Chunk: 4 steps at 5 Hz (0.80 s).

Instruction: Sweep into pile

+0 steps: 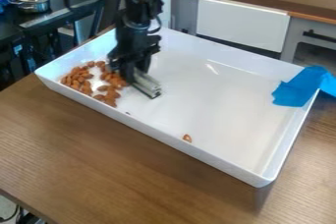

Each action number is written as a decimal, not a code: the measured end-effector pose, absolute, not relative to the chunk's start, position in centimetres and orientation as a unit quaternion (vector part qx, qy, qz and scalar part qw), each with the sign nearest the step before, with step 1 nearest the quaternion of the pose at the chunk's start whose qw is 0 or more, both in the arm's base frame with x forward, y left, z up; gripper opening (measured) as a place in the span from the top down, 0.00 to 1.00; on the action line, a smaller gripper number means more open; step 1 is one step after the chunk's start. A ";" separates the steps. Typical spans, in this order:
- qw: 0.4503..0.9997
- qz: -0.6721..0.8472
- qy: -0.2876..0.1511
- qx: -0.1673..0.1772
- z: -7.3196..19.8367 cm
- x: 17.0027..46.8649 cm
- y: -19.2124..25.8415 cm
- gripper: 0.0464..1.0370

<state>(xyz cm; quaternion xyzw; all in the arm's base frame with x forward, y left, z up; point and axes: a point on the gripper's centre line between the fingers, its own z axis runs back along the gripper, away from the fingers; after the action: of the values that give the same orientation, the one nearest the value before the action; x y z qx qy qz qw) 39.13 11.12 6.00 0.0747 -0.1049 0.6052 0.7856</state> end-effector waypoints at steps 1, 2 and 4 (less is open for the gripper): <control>0.787 0.601 -0.108 0.084 5.9 37.3 12.3 0.67; 0.790 0.597 -0.101 0.095 5.9 35.7 13.5 0.67; 0.804 0.584 -0.075 0.081 6.5 34.6 12.9 0.67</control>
<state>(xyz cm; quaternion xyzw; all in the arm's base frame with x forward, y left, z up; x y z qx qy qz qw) 34.58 12.92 6.52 0.0813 -0.0748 0.5838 0.8044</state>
